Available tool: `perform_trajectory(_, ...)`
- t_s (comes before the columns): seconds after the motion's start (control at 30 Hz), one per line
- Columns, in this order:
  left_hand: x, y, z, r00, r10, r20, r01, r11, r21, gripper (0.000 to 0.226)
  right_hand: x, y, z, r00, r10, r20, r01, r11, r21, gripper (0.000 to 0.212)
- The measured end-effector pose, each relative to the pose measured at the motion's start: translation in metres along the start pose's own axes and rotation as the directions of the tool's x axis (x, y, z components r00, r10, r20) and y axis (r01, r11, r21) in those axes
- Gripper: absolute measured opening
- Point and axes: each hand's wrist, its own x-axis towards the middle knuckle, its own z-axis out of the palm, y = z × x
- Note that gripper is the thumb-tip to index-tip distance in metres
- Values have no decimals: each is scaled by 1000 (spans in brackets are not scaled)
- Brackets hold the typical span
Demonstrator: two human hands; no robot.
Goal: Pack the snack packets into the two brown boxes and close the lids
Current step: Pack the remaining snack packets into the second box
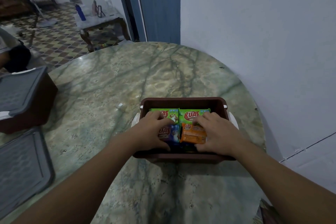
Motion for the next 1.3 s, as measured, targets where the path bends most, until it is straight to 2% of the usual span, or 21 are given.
perform_trajectory(0.13,-7,-2,14,990,40,-134,-15,984,180,83,-1,-1,1,1000,0,-14,0,999,32,74)
perform_trajectory(0.3,-5,-3,17,979,27,-204,5,988,152,76,-5,0,2,986,42,-159,0,967,253,42)
perform_trajectory(0.37,-4,-3,17,978,13,-210,16,990,138,75,-7,1,-2,976,87,-199,-15,941,337,40)
perform_trajectory(0.47,-4,-2,18,978,0,-210,29,990,135,74,-9,1,-4,982,122,-146,-53,910,410,43)
perform_trajectory(0.67,-5,0,17,976,-15,-217,41,992,116,74,-2,1,-2,997,71,-7,-67,964,256,42)
perform_trajectory(0.8,-5,0,18,974,-18,-225,44,992,114,74,1,2,3,995,73,-67,-61,985,160,44)
perform_trajectory(0.87,-5,0,18,974,-21,-224,48,992,117,74,0,3,5,995,59,-84,-53,996,77,63)
perform_trajectory(0.97,-6,0,18,974,-20,-225,49,991,124,74,0,5,6,1000,-3,-1,3,999,-32,89)
perform_trajectory(1.1,-5,-1,19,974,-18,-226,45,992,116,73,4,2,3,998,-39,43,41,997,-65,84)
perform_trajectory(1.3,-4,-2,21,973,-7,-232,40,990,136,73,3,0,4,1000,-17,20,19,996,-92,82)
